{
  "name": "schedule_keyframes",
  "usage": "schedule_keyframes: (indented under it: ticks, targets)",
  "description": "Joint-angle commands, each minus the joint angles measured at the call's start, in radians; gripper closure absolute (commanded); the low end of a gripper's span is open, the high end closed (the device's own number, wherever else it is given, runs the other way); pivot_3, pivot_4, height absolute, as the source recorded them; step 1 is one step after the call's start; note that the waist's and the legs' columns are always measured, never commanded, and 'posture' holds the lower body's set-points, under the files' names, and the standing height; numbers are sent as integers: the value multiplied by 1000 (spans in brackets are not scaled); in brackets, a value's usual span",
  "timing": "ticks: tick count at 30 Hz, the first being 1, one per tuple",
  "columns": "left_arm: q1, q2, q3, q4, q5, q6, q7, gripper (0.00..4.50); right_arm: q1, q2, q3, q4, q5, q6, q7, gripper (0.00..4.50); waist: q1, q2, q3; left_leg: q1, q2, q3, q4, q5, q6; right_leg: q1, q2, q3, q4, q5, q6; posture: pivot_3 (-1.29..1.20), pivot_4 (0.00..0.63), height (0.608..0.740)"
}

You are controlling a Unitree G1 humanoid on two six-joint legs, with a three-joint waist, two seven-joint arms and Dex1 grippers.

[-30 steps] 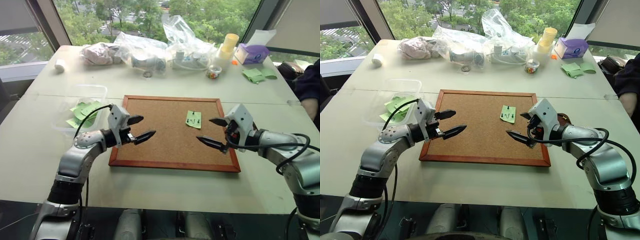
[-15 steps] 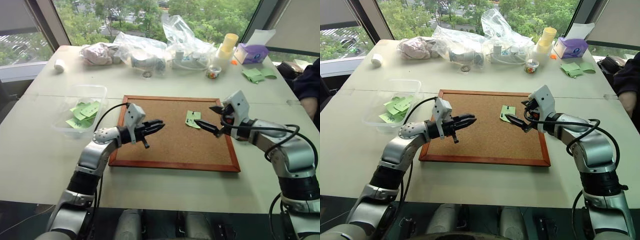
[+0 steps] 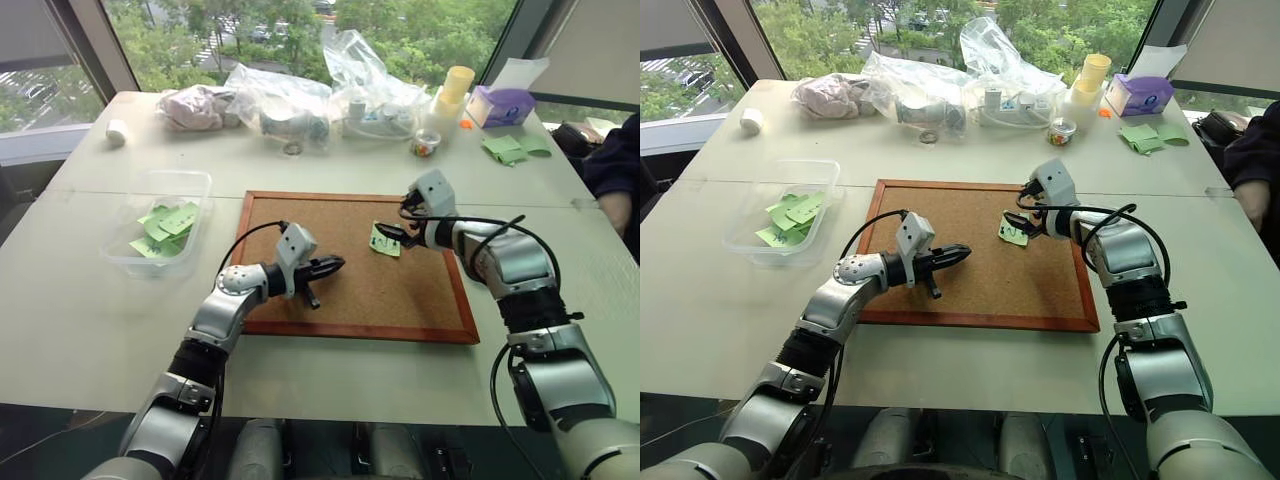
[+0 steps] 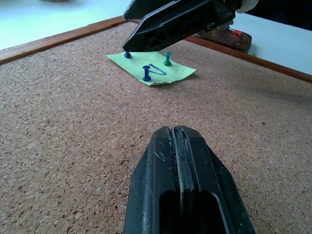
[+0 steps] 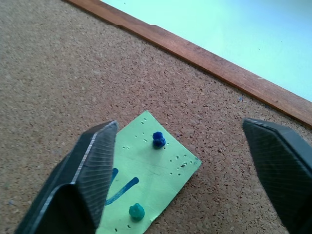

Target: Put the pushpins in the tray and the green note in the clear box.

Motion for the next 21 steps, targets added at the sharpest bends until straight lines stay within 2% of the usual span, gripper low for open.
schedule_keyframes:
  ticks: [1,11,14,18,19,21]
  targets:
    - [9,-4,15,-4,10,-8,22,4500,-35,2,10,8,-29,-39,23,1321,0,0,0,0,0,0,0,0,0,0,0,0,0,0,0,0,150,740]
    - [15,-1,15,-9,12,-8,32,4500,-25,29,11,40,-62,-73,43,1321,-7,1,0,0,0,0,0,0,0,0,0,0,0,0,0,0,150,740]
    - [15,-1,14,-9,13,-2,31,4500,-23,32,9,51,-69,-78,48,2213,-13,1,0,0,0,0,0,0,0,0,0,0,0,0,0,0,150,740]
    - [17,-1,15,-8,15,5,34,4500,-20,35,6,51,-75,-83,51,4254,-14,1,-1,0,0,0,0,0,-1,1,0,0,0,0,0,0,150,740]
    - [18,1,14,-7,16,11,33,4500,-20,36,5,51,-76,-83,50,4469,-14,1,-1,0,0,0,0,0,-1,1,0,0,0,0,0,0,150,740]
    - [21,8,5,-5,19,43,27,4500,-18,37,2,43,-79,-83,50,4469,-15,1,-1,1,0,0,0,0,-1,1,0,0,1,0,0,0,150,740]
